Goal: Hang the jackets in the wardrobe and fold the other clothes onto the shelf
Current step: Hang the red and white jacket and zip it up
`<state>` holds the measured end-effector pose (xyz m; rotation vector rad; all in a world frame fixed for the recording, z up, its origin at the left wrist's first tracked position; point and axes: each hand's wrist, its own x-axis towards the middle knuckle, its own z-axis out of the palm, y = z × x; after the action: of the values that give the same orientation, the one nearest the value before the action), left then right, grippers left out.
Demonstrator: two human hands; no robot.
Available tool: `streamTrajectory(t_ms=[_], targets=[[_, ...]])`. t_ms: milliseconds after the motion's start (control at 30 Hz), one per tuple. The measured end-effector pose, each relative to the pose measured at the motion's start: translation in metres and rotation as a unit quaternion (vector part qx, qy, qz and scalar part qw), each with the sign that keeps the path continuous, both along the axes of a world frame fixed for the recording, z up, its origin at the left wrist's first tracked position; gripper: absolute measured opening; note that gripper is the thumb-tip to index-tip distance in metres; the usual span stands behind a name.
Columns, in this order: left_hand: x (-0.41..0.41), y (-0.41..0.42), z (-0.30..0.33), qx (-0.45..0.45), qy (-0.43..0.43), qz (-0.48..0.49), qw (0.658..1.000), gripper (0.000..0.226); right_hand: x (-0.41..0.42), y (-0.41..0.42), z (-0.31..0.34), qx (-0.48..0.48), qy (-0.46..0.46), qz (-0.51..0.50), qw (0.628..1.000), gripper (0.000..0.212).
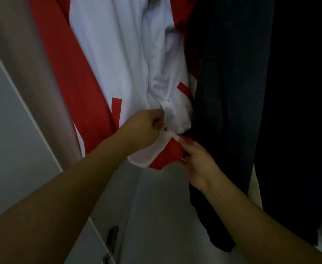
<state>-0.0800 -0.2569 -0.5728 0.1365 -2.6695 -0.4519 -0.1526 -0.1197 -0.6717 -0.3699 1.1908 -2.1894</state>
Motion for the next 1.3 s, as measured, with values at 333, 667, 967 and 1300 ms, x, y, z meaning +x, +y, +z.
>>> streamTrajectory(t_ms=[333,667,967,1300], targets=[[-0.018,-0.008,0.077,-0.348,0.109,0.108,0.925,0.013,0.009,-0.013,0.002,0.366,0.095,0.018,0.926,0.033],[-0.017,0.015,0.117,-0.442,0.112,0.104,0.884,0.009,-0.013,-0.031,0.106,0.394,0.41,-0.108,0.815,0.015],[-0.021,0.021,0.176,-0.406,0.069,0.13,0.902,0.014,-0.011,-0.023,0.18,0.352,0.452,-0.147,0.806,0.022],[-0.029,0.039,0.233,-0.443,0.085,0.177,0.875,0.016,-0.02,-0.026,0.227,0.517,0.469,-0.066,0.713,0.021]])
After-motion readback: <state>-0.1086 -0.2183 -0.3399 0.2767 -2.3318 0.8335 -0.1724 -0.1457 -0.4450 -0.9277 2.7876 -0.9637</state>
